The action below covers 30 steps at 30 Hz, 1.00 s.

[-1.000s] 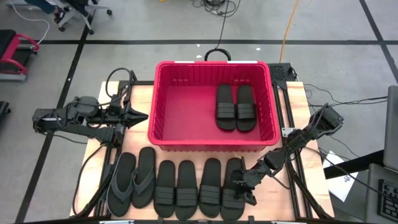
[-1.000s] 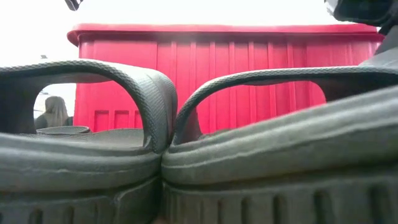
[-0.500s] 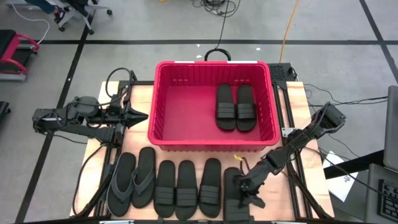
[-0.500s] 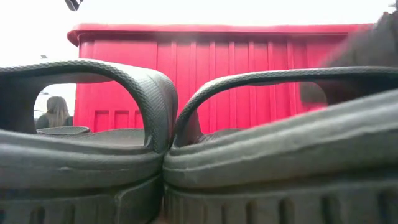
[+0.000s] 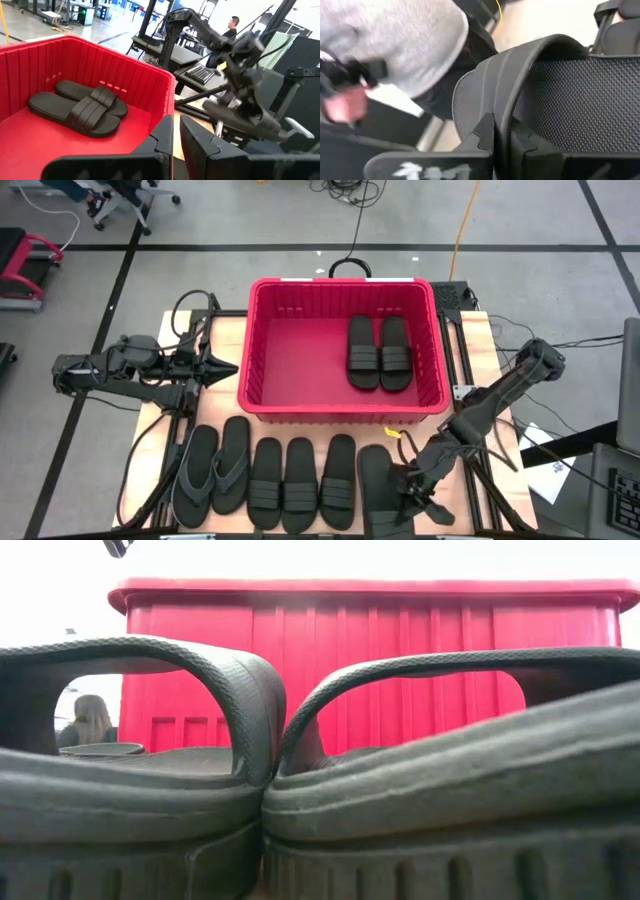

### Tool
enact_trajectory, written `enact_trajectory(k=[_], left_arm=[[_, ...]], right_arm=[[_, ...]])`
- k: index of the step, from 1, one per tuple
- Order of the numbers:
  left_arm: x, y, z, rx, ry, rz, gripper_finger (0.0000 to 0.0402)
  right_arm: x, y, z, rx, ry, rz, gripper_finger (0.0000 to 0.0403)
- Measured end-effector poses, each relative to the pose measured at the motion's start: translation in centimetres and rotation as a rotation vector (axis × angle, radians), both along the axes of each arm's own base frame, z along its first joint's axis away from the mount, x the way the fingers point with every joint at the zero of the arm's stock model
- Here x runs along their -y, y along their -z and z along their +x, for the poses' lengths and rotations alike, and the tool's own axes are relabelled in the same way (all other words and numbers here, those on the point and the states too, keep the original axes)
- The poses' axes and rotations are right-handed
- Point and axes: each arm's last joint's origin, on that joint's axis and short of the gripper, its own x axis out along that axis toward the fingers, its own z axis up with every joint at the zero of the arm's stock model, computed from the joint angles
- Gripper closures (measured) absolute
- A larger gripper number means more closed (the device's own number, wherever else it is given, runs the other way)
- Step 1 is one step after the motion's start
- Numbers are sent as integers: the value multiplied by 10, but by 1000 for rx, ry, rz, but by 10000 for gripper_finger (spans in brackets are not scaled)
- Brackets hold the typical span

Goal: Pick and place slides into bin
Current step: Put the black slide into the red bin

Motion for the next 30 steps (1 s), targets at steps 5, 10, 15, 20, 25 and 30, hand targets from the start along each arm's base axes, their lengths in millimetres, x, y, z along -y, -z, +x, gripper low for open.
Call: enact_trajectory(k=[5, 10, 15, 20, 25, 30], left_arm=[[0, 0, 0, 0, 0, 0, 369], [-1, 0, 0, 0, -32, 1, 369], [-2, 0, 0, 1, -84, 5, 369], [-4, -1, 0, 11, -143, 4, 369], [-6, -4, 0, 40, -198, -16, 369], [-7, -5, 0, 60, -254, -35, 369]], right_arm=[[24, -65, -5, 71, 39, -142, 400], [53, -107, -19, 113, 56, -271, 400], [95, -120, -42, 92, 145, -567, 398], [142, -133, -61, 166, 237, -664, 397], [182, -142, -72, 269, 248, -677, 396], [218, -137, -59, 338, 188, -669, 395]])
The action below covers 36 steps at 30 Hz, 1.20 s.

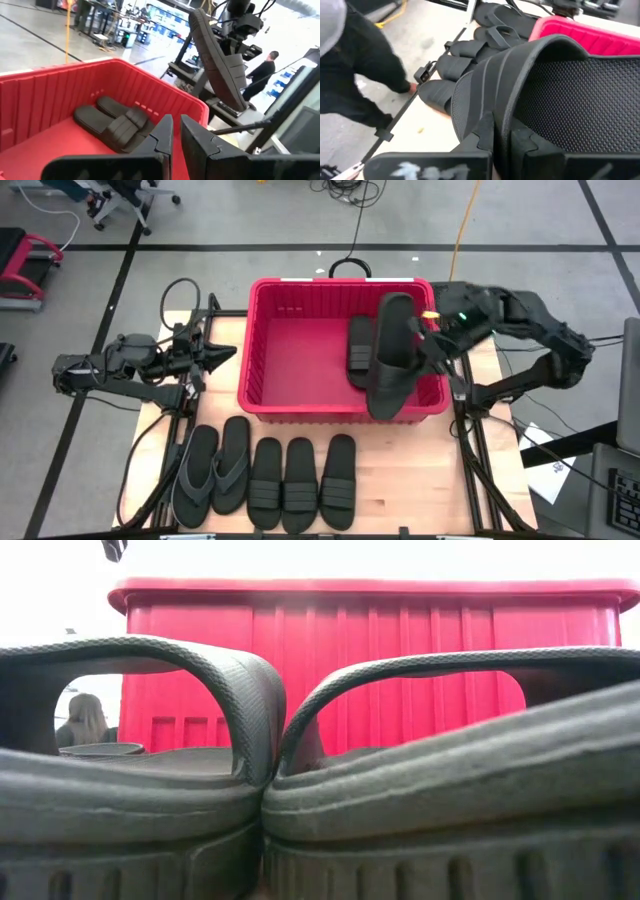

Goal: Pick and place slides into bin
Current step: Put the black slide into the red bin

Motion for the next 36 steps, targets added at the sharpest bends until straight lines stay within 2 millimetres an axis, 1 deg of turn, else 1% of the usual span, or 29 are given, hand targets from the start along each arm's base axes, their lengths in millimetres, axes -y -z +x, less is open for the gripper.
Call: enact_trajectory(k=[4, 9, 14, 18, 24, 30, 33, 36], left_arm=[[0, 0, 0, 0, -13, -1, 369], [0, 1, 0, -19, -5, 33, 369], [0, 1, 0, -36, 19, 99, 369], [0, 4, 0, -79, 24, 142, 369], [0, 9, -1, -150, 34, 211, 369], [0, 11, -1, -168, 12, 212, 369], [0, 11, -2, -156, 5, 169, 369], [0, 11, -2, -158, 4, 156, 369]], right_arm=[[34, 7, 23, 62, -30, 0, 395], [78, 19, 63, 172, -69, 53, 397], [117, 45, 106, 165, -17, 114, 397], [140, 69, 133, 126, 32, 181, 397], [167, 101, 155, 39, 139, 245, 398], [196, 128, 161, -5, 185, 267, 398], [203, 144, 160, -31, 120, 275, 398], [201, 156, 161, -70, 56, 268, 398]])
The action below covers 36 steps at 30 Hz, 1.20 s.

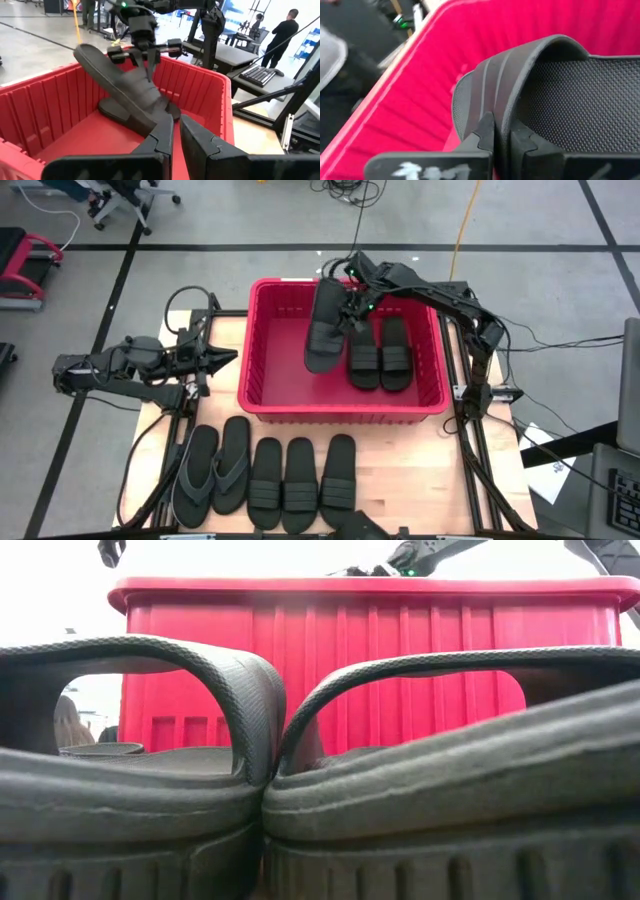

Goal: Pick and place slides into bin
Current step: Put the black slide into the red bin

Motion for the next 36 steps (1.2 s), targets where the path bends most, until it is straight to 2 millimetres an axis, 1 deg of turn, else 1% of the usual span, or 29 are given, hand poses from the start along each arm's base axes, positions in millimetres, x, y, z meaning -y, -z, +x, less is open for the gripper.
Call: enact_trajectory(k=[4, 12, 17, 19, 25, 30, 33, 36], left_arm=[[0, 0, 0, -1, -9, 0, 369], [-1, 1, 0, 2, -34, -37, 369], [-1, 1, 0, -3, -35, -37, 369], [-1, 2, -1, -5, -34, -36, 369], [-1, 4, -1, -28, -53, -37, 369], [-1, 4, -1, -31, -55, -40, 369], [-1, 4, -1, -31, -55, -41, 369], [-1, 4, -1, -32, -58, -38, 369]], right_arm=[[-3, 19, 1, -69, -60, 16, 398], [11, 61, 12, -183, -46, 108, 399], [14, 85, 22, -234, -52, 150, 399], [14, 94, 24, -230, -72, 169, 399], [20, 111, 33, -217, -66, 176, 399], [25, 115, 36, -208, -48, 164, 399], [28, 120, 35, -261, -4, 170, 399], [30, 124, 35, -277, 9, 163, 399]])
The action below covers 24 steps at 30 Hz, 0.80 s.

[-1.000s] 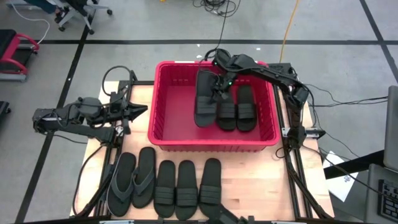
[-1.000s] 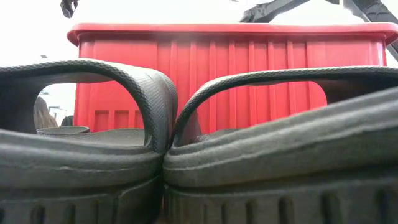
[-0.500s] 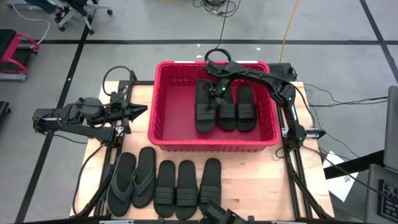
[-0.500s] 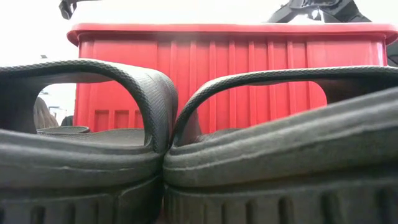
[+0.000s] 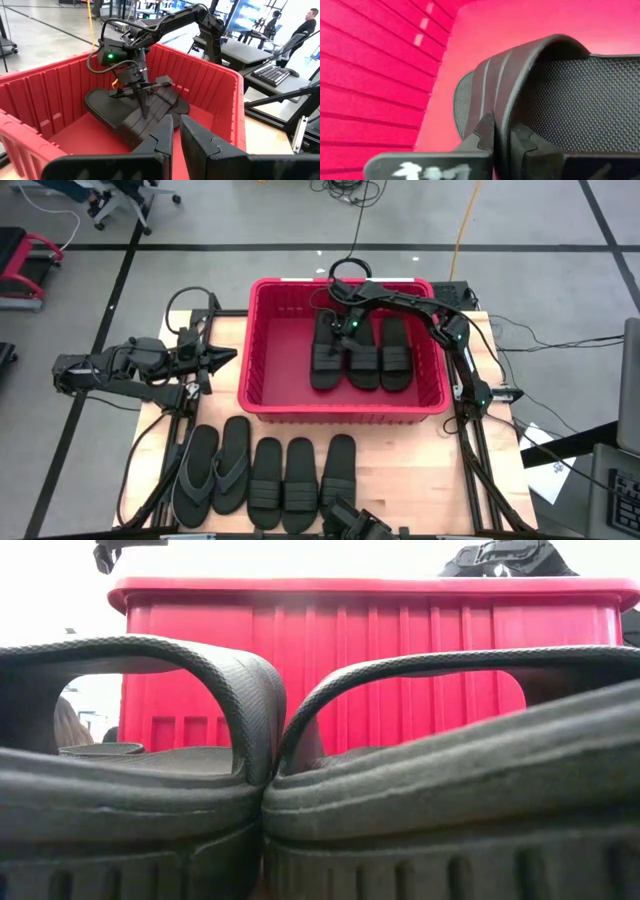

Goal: Pick and place slides into bin
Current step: Put the black slide into the red bin

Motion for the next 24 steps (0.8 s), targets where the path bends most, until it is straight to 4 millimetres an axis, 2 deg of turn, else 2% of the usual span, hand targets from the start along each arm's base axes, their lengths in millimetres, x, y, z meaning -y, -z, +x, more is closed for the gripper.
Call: enact_trajectory(k=[6, 18, 24], left_arm=[[0, 0, 0, 0, -1, 1, 369], [0, 1, 0, -17, 2, 17, 369], [0, 1, 0, -20, 1, 17, 369]], right_arm=[[0, 2, 0, -66, 21, -89, 399], [-5, 2, 4, -37, -25, -134, 398], [-4, 2, 5, -63, -9, -199, 372]])
